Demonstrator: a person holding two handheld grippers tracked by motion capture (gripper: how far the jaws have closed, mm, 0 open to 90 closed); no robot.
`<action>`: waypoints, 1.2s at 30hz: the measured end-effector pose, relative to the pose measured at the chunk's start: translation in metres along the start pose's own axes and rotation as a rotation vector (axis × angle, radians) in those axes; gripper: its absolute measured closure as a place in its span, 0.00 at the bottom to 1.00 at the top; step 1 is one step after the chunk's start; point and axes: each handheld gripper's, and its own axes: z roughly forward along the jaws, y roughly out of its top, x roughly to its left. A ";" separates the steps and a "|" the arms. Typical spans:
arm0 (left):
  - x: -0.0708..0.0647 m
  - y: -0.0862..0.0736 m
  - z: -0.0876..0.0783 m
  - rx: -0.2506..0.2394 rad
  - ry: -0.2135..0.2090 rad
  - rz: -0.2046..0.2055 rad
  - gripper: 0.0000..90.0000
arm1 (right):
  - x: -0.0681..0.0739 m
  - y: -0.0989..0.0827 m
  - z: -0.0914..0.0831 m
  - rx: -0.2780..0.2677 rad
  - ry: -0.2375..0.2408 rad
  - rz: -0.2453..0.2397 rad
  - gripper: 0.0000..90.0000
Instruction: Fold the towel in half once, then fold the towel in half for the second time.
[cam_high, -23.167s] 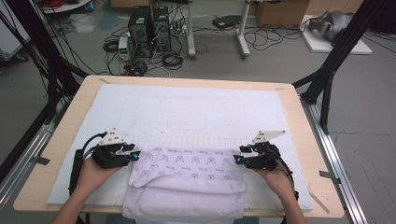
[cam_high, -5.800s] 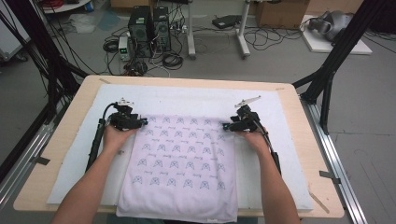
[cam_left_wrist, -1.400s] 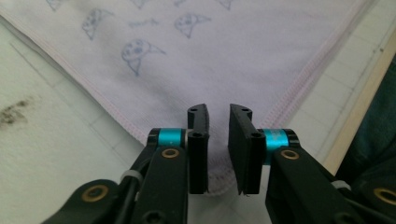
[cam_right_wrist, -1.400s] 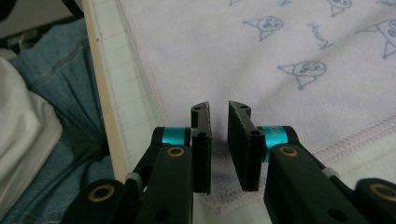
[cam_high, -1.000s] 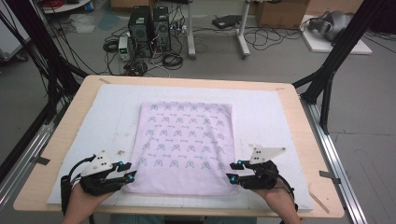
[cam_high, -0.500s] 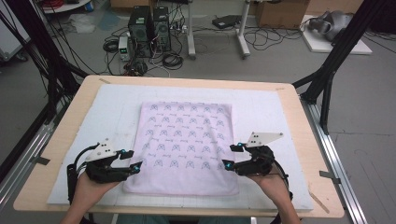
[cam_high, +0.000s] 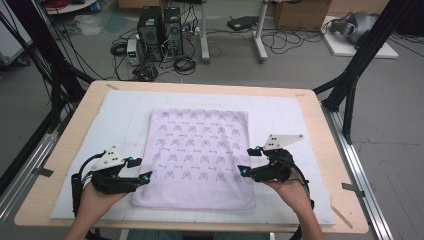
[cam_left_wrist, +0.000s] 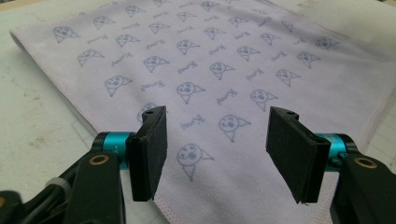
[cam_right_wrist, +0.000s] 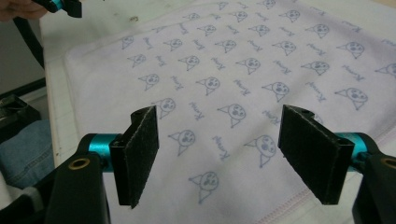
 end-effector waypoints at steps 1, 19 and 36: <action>0.000 0.001 0.000 -0.003 0.001 -0.003 0.43 | -0.001 0.002 0.000 -0.001 -0.003 -0.003 0.31; 0.026 0.041 0.011 0.010 0.020 0.033 0.44 | -0.011 0.031 0.009 0.023 -0.009 -0.055 0.31; 0.063 0.075 0.028 0.026 0.090 0.023 0.49 | -0.050 0.052 0.018 0.060 -0.049 -0.042 0.31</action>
